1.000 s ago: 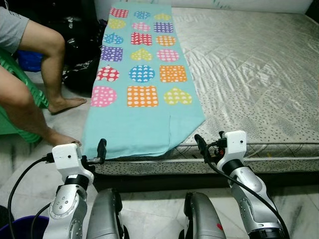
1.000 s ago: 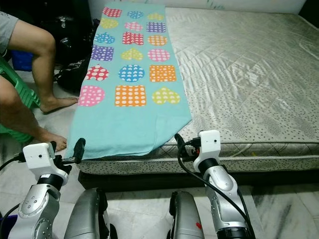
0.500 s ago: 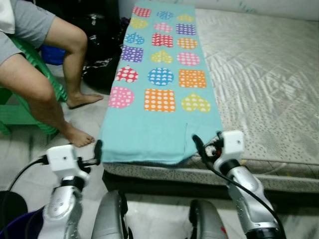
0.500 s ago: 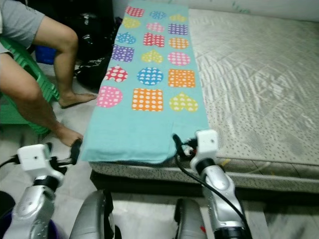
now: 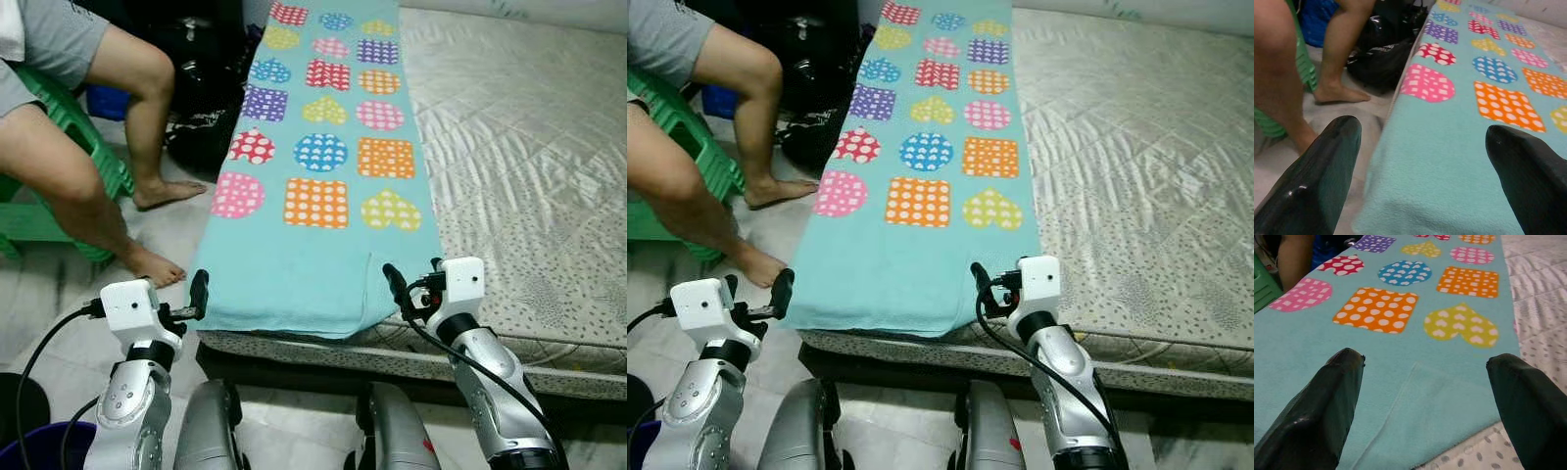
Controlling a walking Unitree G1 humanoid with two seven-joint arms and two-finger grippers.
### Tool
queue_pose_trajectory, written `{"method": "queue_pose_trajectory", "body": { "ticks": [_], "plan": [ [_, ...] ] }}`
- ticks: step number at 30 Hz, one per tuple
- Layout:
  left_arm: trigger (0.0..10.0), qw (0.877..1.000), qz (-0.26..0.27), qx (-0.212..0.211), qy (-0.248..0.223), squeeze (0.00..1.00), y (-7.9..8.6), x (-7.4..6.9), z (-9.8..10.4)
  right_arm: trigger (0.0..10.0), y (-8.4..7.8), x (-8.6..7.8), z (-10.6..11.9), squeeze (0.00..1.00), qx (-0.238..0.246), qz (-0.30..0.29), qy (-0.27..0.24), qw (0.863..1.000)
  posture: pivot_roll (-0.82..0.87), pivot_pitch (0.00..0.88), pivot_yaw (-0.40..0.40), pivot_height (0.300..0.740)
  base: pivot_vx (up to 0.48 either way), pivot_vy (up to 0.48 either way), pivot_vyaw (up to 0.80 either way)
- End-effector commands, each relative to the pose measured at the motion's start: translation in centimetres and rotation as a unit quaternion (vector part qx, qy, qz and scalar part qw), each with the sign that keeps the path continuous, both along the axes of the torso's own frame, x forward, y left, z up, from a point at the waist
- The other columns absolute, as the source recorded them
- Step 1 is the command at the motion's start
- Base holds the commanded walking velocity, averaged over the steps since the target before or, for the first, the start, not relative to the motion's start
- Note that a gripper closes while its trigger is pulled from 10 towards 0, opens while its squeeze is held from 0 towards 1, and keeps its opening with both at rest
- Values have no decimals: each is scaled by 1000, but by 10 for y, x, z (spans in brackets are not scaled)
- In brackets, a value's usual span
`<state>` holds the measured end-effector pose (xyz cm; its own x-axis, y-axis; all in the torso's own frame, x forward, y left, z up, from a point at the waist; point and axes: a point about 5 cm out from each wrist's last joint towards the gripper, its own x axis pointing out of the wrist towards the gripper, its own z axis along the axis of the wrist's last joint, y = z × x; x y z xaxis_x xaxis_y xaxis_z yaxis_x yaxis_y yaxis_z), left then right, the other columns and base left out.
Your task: Clean up the room
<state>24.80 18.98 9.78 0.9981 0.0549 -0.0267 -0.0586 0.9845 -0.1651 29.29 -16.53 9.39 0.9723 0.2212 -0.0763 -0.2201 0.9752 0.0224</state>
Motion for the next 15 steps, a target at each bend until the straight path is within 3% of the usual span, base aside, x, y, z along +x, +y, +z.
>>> {"method": "queue_pose_trajectory", "body": {
  "ticks": [1, 3, 6, 15],
  "plan": [
    [10000, 1000, 2, 3, 10, 0, 0, -2, -4, 10000, -3, -1, -5, 0, -5, -3, 10, 1000, -25, 133, -36, 571, 0, 0, 0],
    [10000, 1000, 2, 3, 10, 0, 0, -2, -4, 10000, -3, -1, -5, 0, -4, -2, 10, 1000, -21, 135, -36, 571, 0, 0, 0],
    [10000, 1000, 3, 4, 10, 0, 0, -2, -3, 10000, -2, -1, -5, 0, 2, -3, 9, 1000, -20, 136, -35, 571, 0, 0, 729],
    [10000, 1000, 3, 2, 11, 0, 0, -1, -3, 10000, -2, -3, -7, 0, 19, 4, 17, 1000, -21, 140, -35, 561, 0, 0, 0]
  ]
}}
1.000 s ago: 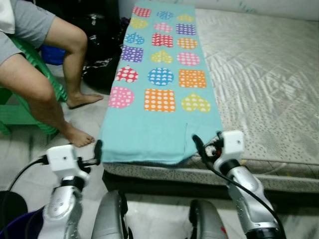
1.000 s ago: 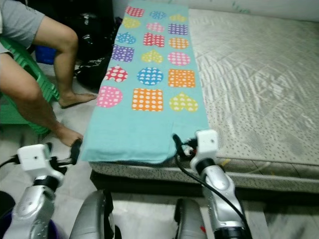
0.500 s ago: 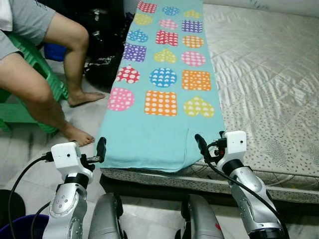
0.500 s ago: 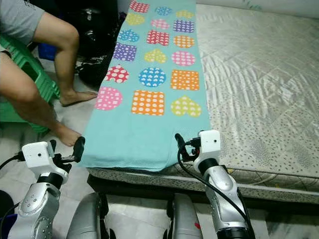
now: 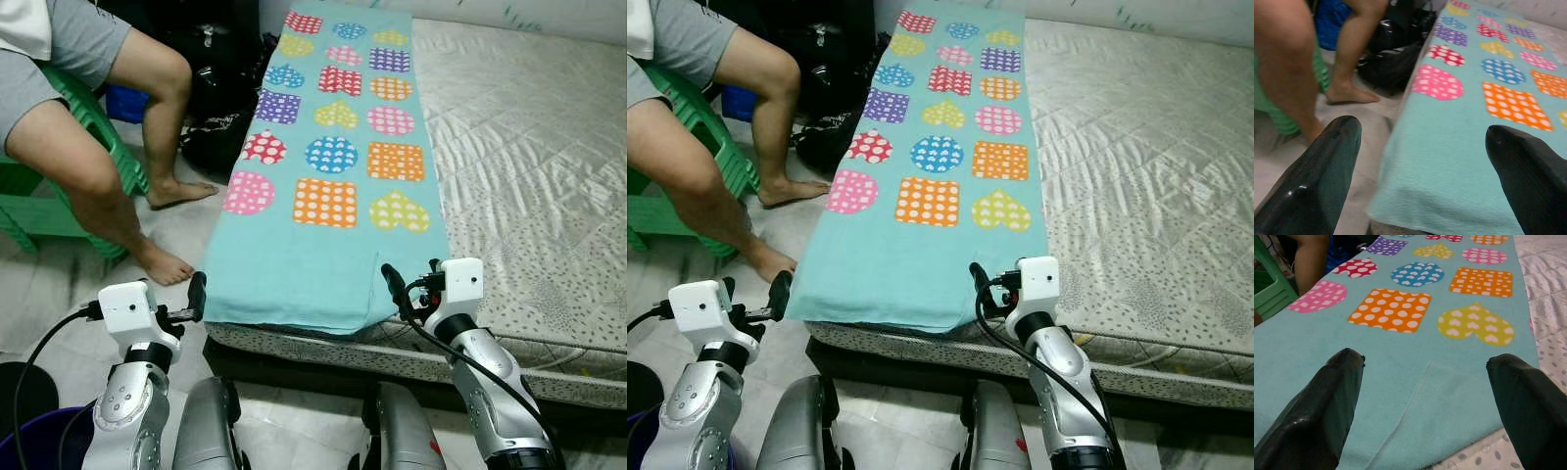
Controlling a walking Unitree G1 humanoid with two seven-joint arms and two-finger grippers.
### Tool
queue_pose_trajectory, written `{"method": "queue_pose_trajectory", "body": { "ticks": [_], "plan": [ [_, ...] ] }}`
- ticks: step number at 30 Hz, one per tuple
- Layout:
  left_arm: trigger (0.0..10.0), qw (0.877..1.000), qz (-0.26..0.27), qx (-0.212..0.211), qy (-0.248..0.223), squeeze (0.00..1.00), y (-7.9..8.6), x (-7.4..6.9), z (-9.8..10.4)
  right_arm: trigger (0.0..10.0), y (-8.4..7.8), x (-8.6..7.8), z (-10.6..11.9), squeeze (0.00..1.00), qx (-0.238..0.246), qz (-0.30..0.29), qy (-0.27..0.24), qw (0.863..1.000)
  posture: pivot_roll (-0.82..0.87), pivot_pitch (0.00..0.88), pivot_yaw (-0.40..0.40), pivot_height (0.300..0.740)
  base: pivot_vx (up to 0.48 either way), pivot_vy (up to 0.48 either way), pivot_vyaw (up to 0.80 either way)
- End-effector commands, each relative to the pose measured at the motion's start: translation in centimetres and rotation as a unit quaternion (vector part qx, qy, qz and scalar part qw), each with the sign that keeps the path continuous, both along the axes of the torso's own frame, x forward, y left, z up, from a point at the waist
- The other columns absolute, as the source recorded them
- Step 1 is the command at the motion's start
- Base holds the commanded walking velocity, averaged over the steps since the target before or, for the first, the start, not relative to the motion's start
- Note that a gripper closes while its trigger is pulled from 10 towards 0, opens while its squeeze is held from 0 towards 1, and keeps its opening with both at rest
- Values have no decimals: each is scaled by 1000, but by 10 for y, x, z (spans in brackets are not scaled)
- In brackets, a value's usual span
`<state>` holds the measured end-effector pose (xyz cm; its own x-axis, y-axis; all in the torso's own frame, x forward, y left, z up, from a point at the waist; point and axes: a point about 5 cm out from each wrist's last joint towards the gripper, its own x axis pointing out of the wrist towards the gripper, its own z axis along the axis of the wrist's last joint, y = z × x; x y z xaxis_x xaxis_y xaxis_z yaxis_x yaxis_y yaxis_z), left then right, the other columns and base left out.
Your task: Clean up the room
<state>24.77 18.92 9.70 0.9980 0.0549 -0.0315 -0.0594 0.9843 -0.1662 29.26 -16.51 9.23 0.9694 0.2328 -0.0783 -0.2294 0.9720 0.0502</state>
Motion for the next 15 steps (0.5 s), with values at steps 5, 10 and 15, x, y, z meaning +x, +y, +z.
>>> {"method": "queue_pose_trajectory", "body": {
  "ticks": [5, 10, 15],
  "plan": [
    [10000, 1000, 3, 3, 7, 0, 0, 0, -2, 10000, -2, -3, -6, 0, 4, 0, 15, 1000, -22, 141, -35, 541, 0, 0, 0],
    [10000, 1000, 4, 4, 4, 0, -1, 0, 1, 10000, 8, 2, -5, 0, -1, 24, 25, 999, 0, 145, -43, 541, 0, 0, 0],
    [10000, 1000, -2, 24, -11, 0, -2, -1, 10, 10000, 27, 18, -1, 0, 6, 42, 20, 999, 28, 150, -47, 541, 0, 0, 0]
  ]
}}
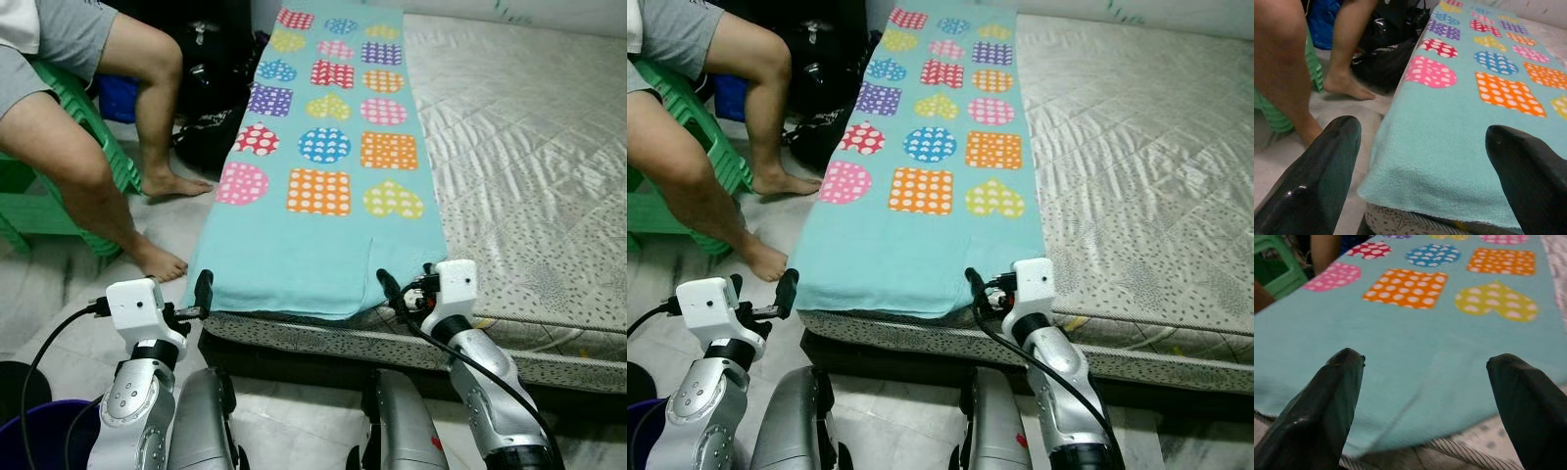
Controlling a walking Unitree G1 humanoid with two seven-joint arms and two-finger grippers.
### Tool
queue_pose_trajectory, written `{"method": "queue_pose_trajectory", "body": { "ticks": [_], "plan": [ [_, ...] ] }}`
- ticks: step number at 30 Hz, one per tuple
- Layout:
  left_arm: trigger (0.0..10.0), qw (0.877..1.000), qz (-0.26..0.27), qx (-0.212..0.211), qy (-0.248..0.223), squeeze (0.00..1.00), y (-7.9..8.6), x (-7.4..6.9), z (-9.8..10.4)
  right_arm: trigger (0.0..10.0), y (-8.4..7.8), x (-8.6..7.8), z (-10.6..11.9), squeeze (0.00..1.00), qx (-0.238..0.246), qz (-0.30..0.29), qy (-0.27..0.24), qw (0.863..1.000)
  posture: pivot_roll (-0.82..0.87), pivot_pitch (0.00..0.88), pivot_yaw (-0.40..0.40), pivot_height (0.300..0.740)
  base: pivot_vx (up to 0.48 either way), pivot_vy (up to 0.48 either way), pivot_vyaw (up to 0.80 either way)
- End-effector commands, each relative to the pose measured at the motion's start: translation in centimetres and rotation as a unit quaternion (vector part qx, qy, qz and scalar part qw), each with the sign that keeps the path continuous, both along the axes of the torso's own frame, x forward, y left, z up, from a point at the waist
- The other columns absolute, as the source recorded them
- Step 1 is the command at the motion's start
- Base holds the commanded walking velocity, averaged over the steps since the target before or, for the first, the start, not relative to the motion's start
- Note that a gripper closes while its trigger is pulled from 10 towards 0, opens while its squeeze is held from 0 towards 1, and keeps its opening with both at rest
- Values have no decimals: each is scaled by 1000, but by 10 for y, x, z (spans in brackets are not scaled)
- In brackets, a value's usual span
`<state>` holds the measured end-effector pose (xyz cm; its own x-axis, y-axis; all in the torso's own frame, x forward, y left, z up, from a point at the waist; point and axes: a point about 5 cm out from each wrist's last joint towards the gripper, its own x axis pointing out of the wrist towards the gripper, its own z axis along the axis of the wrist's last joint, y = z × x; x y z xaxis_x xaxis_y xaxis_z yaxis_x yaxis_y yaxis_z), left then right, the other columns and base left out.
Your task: Clean up the room
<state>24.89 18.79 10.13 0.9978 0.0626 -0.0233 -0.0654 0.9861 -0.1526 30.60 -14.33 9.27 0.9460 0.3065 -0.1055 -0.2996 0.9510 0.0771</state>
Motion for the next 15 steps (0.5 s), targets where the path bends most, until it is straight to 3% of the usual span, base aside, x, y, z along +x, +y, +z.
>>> {"method": "queue_pose_trajectory", "body": {
  "ticks": [1, 7, 15],
  "plan": [
    [10000, 1000, -7, 22, -7, 0, 0, -4, 6, 10000, 7, 7, 0, 0, 0, 3, 0, 1000, 28, 150, -47, 541, 0, 0, 0],
    [10000, 1000, 11, 26, 4, 0, 12, -18, 4, 10000, 18, 17, 3, 0, 11, 4, -9, 1000, 115, 168, -57, 541, 0, 0, 0],
    [10000, 1000, 12, 26, 5, 0, 10, -20, 5, 10000, 29, 22, 0, 0, 7, 19, -2, 1000, 133, 179, -63, 541, 0, 0, 0]
  ]
}}
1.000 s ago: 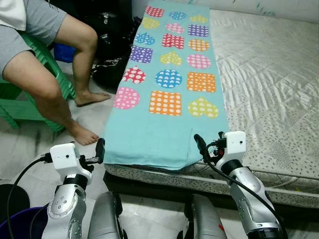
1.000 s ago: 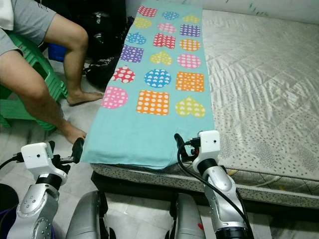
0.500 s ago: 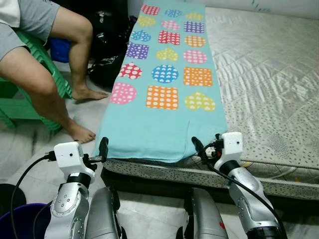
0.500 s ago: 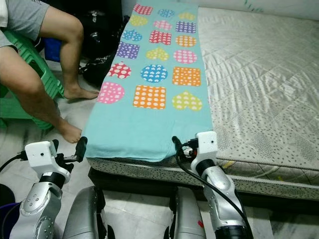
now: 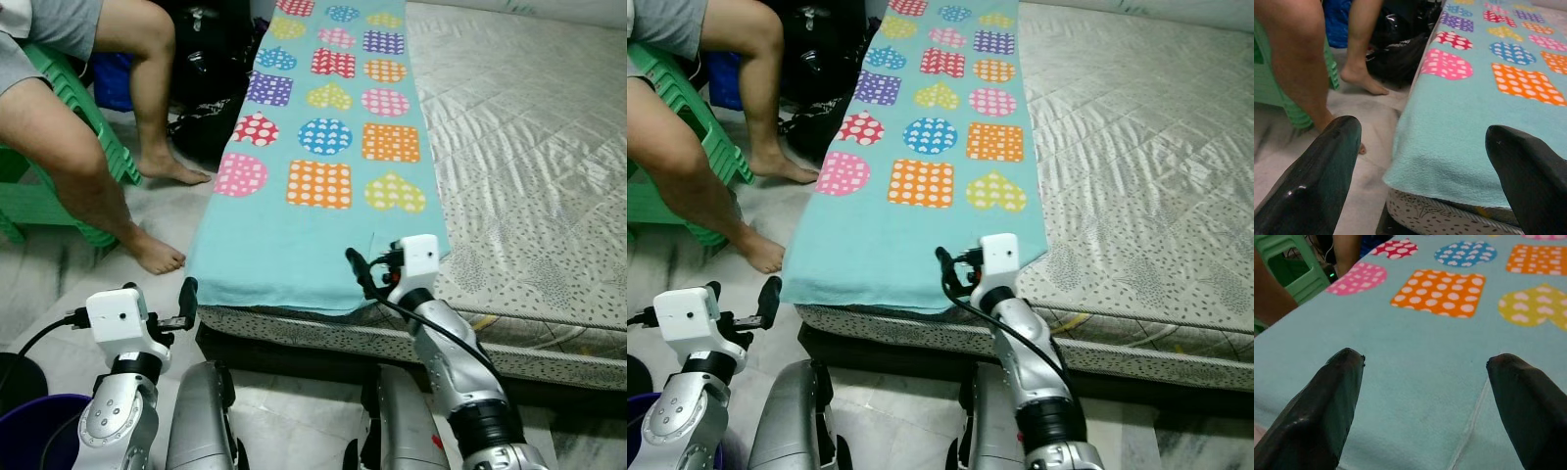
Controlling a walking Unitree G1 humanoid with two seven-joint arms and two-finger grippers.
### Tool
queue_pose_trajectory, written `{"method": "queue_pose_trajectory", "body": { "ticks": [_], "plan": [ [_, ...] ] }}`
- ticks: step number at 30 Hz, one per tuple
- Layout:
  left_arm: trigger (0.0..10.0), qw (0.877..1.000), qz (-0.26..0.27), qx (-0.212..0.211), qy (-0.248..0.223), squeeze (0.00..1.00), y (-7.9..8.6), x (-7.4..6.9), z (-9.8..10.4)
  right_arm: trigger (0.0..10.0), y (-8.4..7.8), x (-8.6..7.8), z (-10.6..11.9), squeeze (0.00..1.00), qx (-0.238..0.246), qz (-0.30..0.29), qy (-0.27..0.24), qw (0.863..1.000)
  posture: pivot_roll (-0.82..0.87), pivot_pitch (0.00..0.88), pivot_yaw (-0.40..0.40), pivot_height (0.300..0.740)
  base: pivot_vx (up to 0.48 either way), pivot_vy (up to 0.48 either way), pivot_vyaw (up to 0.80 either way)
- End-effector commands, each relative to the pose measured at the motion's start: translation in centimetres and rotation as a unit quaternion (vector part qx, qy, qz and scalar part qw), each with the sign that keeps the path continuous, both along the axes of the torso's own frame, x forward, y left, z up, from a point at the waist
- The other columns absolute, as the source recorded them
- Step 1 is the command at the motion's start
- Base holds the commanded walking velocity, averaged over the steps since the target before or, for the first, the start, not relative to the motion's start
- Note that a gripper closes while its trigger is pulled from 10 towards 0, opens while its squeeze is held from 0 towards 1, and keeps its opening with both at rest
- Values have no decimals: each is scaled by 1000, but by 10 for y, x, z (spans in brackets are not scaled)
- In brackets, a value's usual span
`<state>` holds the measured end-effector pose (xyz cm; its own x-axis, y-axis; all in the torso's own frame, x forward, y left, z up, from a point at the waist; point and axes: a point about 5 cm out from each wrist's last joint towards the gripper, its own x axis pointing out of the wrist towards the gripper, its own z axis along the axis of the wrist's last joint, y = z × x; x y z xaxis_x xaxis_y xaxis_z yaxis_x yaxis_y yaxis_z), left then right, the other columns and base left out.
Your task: Clean up the room
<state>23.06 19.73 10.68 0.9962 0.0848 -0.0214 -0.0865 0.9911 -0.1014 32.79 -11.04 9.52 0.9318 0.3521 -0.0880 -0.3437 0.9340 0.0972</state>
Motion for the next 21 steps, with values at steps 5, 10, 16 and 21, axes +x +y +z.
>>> {"method": "queue_pose_trajectory", "body": {
  "ticks": [5, 10, 16, 21],
  "plan": [
    [10000, 1000, 1, 0, 4, 0, 0, -2, 0, 10000, -4, 0, -2, 0, -6, -4, 3, 1000, 133, 179, -63, 541, 0, 0, 0],
    [10000, 1000, 1, 0, 4, 0, 0, -2, 0, 10000, -4, 0, -2, 0, -6, -4, 3, 1000, 133, 179, -63, 541, 0, 0, 0],
    [10000, 1000, 1, 0, 4, 0, 0, -2, 0, 10000, -4, 0, -2, 0, -6, -4, 3, 1000, 133, 179, -63, 541, 0, 0, 0],
    [10000, 1000, 1, 0, 4, 0, 0, -2, 0, 10000, -4, 0, -2, 0, -6, -4, 3, 1000, 133, 179, -63, 541, 0, 0, 0]
  ]
}}
